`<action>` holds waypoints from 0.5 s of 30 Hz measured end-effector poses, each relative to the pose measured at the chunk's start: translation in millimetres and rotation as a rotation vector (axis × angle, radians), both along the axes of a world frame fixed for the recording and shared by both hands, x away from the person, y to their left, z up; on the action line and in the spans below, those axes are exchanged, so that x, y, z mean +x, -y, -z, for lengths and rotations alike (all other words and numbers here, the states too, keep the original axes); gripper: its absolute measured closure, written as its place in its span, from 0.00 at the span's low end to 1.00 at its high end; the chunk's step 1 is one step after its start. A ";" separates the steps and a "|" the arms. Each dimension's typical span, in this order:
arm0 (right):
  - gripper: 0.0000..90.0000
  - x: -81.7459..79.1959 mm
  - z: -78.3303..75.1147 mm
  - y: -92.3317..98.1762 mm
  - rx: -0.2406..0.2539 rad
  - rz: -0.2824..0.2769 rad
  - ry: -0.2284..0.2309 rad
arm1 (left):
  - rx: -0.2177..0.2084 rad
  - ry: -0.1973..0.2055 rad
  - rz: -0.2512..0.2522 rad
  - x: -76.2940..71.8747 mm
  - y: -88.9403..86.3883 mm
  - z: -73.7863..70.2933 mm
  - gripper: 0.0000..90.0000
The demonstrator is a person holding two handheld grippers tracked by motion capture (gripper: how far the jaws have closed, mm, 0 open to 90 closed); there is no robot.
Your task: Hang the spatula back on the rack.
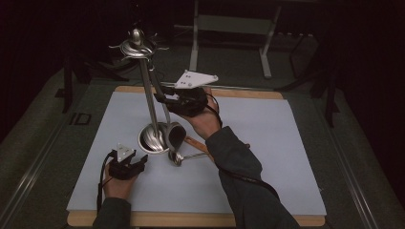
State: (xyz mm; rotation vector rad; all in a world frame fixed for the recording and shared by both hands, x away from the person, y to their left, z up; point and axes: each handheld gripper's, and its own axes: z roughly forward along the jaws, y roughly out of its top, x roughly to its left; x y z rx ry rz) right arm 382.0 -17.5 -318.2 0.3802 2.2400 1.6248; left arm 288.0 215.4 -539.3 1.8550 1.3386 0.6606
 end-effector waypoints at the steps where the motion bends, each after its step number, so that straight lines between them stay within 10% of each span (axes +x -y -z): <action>1: 0.73 -0.5 0.0 0.4 0.003 -0.003 0.006 | 0.000 0.000 0.000 0.1 0.0 0.1 0.53; 15: 0.71 -3.0 0.6 8.2 0.013 -0.019 0.039 | 0.002 -0.001 -0.002 0.0 -0.2 -0.1 0.53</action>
